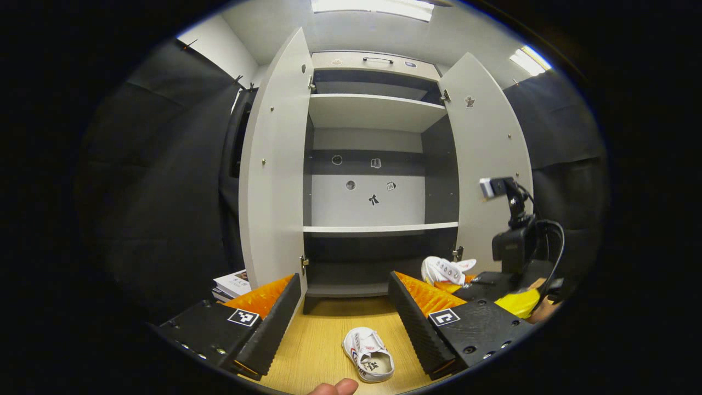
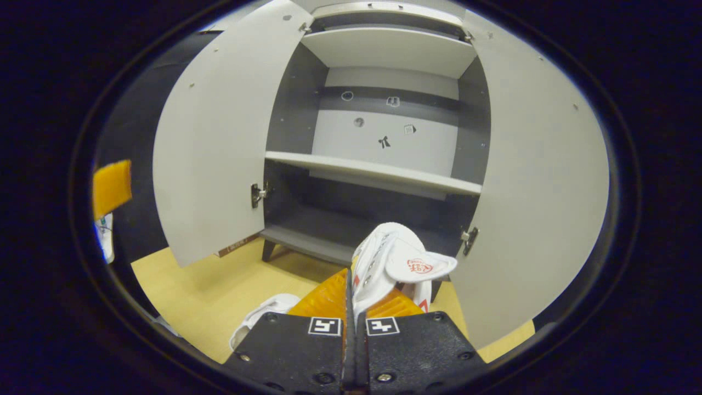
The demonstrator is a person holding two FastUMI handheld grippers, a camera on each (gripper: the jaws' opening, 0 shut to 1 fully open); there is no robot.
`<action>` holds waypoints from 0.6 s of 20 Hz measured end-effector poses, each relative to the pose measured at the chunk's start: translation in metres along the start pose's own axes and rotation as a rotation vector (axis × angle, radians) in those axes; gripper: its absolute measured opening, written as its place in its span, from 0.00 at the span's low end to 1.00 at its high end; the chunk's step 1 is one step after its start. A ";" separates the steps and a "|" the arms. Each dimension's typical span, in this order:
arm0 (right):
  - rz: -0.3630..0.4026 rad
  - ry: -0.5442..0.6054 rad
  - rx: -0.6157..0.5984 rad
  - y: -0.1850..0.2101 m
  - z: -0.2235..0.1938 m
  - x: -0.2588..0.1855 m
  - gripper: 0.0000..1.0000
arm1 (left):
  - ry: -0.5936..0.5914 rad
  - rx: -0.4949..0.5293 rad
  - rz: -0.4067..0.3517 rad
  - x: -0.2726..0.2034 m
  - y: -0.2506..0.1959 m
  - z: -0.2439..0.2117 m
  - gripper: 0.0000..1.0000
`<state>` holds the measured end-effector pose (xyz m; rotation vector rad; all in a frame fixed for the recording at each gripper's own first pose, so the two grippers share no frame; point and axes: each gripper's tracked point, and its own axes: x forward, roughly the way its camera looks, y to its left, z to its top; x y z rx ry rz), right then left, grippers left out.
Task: Grab one shoe with the right hand and put it into the shoe cabinet, grab the other shoe with the left hand and put it into the shoe cabinet; then close the right door with the right hand and the left door with the left hand.
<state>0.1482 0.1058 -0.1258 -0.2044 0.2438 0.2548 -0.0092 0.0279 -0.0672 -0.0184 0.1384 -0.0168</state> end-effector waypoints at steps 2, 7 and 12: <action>0.005 -0.030 0.019 -0.006 0.031 -0.003 0.03 | -0.004 -0.004 -0.006 -0.001 -0.005 0.000 0.96; -0.019 -0.077 0.038 -0.021 0.098 0.012 0.04 | -0.044 0.030 -0.004 -0.008 -0.008 0.013 0.96; -0.020 -0.060 0.051 -0.033 0.157 0.066 0.04 | -0.052 0.022 -0.002 -0.009 -0.006 0.015 0.96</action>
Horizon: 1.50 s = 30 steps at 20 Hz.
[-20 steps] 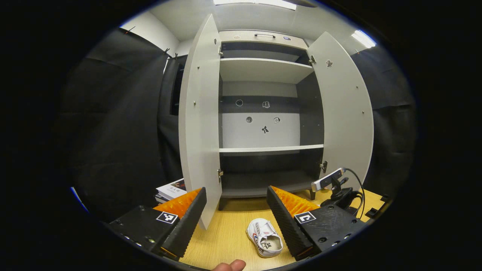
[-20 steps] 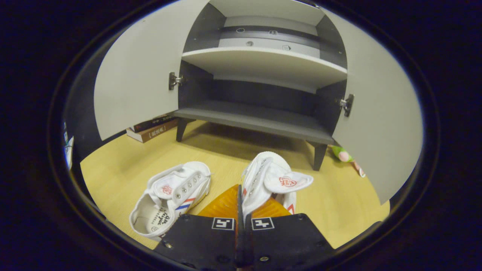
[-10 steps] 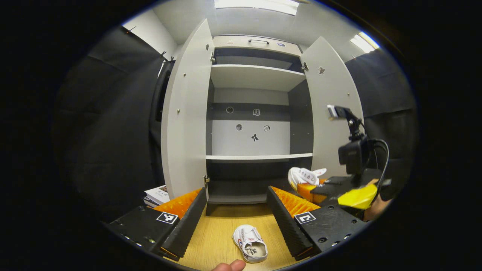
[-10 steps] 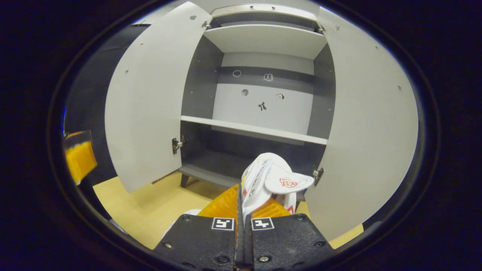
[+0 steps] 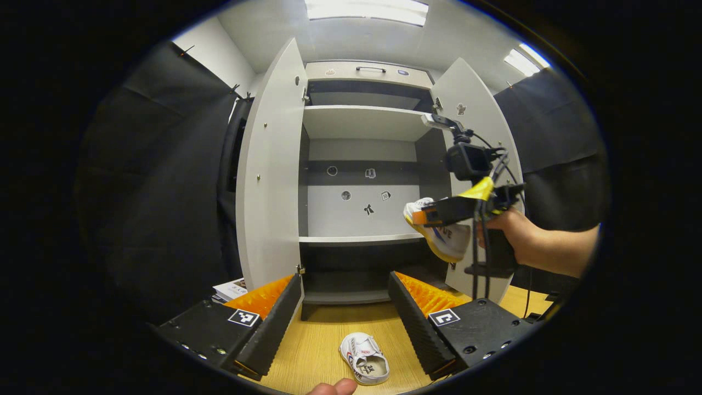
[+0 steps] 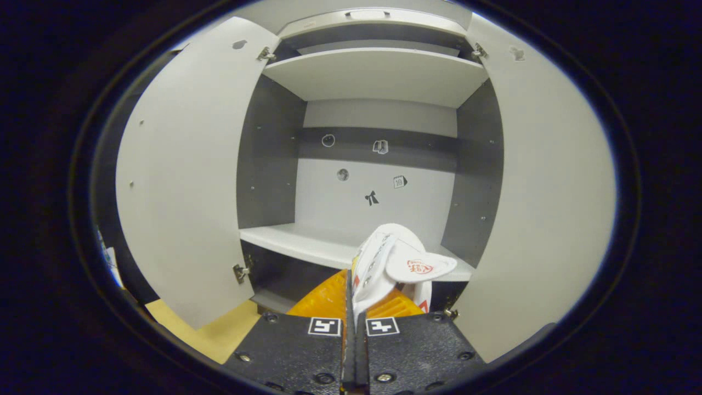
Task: Grab one shoe with the right hand and put it into the shoe cabinet, grab the other shoe with the left hand and put it into the shoe cabinet; then close the right door with the right hand and the left door with the left hand.
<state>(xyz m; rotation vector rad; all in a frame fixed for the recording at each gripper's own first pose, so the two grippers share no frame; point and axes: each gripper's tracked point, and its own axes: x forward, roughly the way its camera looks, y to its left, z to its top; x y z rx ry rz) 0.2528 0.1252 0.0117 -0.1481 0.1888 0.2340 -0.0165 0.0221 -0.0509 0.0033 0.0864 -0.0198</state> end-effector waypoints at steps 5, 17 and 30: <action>-0.035 0.078 -0.009 -0.017 0.025 0.083 0.04 | -0.002 0.003 0.028 -0.007 0.013 0.000 0.96; -0.115 0.353 -0.088 -0.046 0.014 0.199 0.04 | 0.030 0.030 0.101 -0.003 0.053 -0.010 0.96; -0.082 0.447 -0.087 -0.030 0.011 0.186 0.30 | 0.039 0.029 0.078 0.006 0.049 -0.019 0.96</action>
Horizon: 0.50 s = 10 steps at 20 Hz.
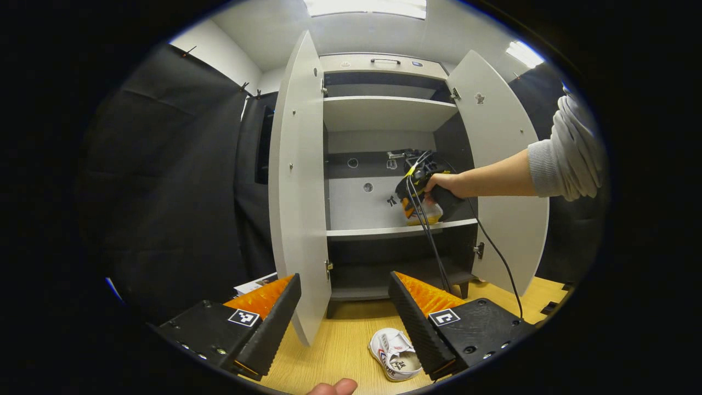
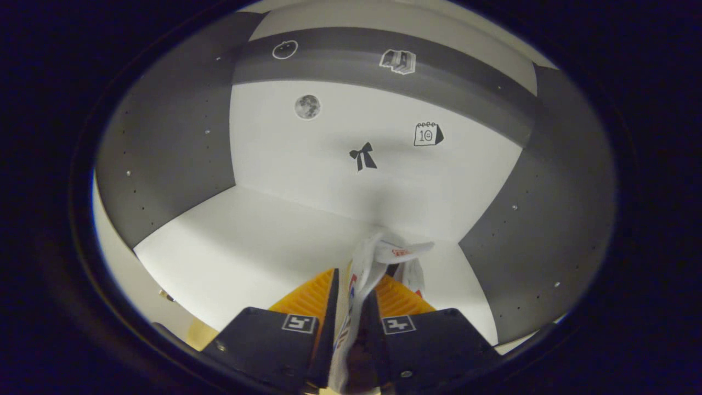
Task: Grab one shoe with the right hand and put it into the shoe cabinet, grab the other shoe with the left hand and put it into the shoe cabinet; then close the right door with the right hand and the left door with the left hand.
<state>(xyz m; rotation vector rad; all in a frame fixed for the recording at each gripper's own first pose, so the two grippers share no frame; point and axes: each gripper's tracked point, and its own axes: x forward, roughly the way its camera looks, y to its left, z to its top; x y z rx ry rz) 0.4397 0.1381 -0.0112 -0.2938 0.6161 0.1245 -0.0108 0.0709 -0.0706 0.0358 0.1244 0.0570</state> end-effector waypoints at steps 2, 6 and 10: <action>-0.012 -0.054 -0.017 -0.005 0.005 -0.025 0.43 | 0.003 -0.008 -0.004 0.001 -0.001 -0.002 0.96; 0.027 -0.208 -0.012 -0.001 0.008 -0.089 0.40 | 0.008 -0.026 -0.023 0.003 -0.008 -0.005 0.96; 0.083 -0.343 0.011 0.008 -0.022 -0.156 0.48 | 0.005 -0.018 -0.023 0.002 -0.012 -0.009 0.96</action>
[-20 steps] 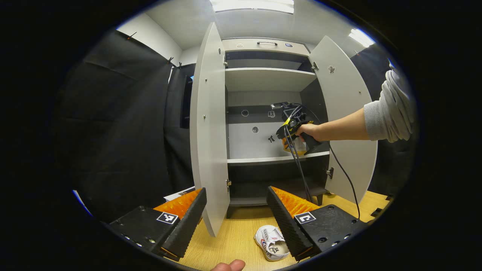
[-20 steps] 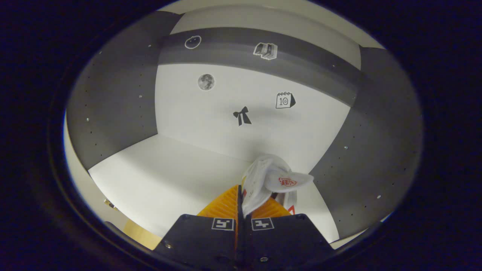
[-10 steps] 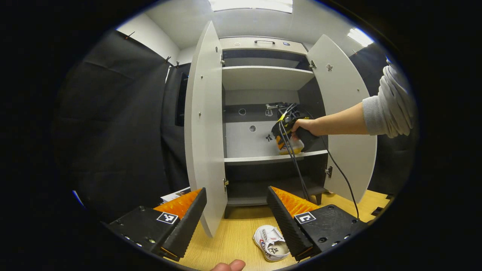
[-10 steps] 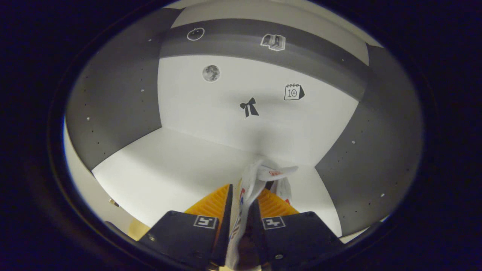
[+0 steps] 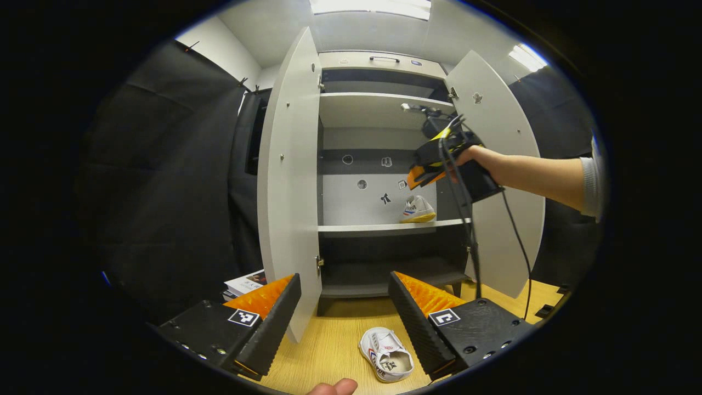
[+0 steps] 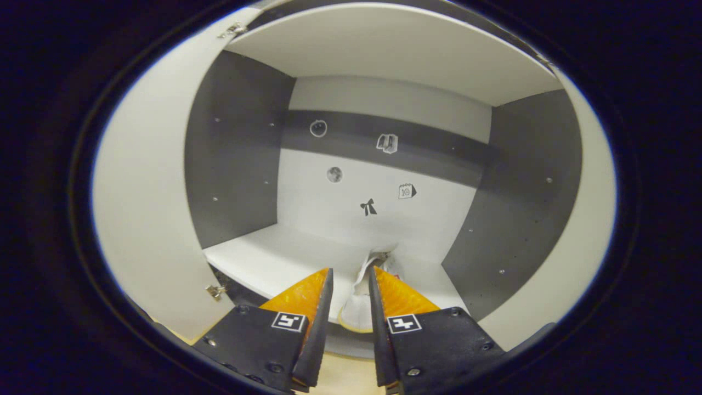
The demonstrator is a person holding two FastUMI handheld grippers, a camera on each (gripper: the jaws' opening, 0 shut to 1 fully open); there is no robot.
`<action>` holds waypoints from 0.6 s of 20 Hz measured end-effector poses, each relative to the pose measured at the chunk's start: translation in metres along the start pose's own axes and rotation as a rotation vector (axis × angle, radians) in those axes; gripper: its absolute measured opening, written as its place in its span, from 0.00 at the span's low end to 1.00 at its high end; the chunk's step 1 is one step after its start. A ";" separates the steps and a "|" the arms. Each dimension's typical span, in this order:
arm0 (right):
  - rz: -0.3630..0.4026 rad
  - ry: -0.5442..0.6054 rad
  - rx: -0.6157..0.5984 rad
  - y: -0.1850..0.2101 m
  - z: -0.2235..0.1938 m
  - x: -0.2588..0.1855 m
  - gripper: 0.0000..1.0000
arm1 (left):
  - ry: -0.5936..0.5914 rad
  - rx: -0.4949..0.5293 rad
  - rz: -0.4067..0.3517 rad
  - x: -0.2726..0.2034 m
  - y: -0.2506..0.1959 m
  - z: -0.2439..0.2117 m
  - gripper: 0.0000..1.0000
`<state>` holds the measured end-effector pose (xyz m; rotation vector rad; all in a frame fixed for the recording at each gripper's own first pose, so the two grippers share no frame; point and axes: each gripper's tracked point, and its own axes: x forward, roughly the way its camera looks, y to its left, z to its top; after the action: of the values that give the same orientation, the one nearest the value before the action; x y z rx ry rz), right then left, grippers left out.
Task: Grab one shoe with the right hand and put it into the shoe cabinet, grab the other shoe with the left hand and put it into the shoe cabinet; then close the right door with the right hand and the left door with the left hand.
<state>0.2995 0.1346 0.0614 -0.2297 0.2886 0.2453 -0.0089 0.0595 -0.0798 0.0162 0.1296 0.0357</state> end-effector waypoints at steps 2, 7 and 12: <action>0.015 -0.051 0.033 0.006 -0.019 -0.036 0.43 | 0.008 -0.002 0.001 -0.001 -0.002 -0.004 0.96; -0.040 -0.191 0.152 -0.001 -0.072 -0.112 0.53 | 0.035 -0.028 -0.011 -0.008 -0.010 -0.018 0.96; -0.099 -0.224 0.157 -0.007 -0.136 -0.166 0.64 | 0.043 -0.013 -0.025 -0.012 -0.021 -0.028 0.96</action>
<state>0.1128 0.0591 -0.0134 -0.0596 0.0734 0.1474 -0.0238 0.0382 -0.1068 0.0012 0.1721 0.0117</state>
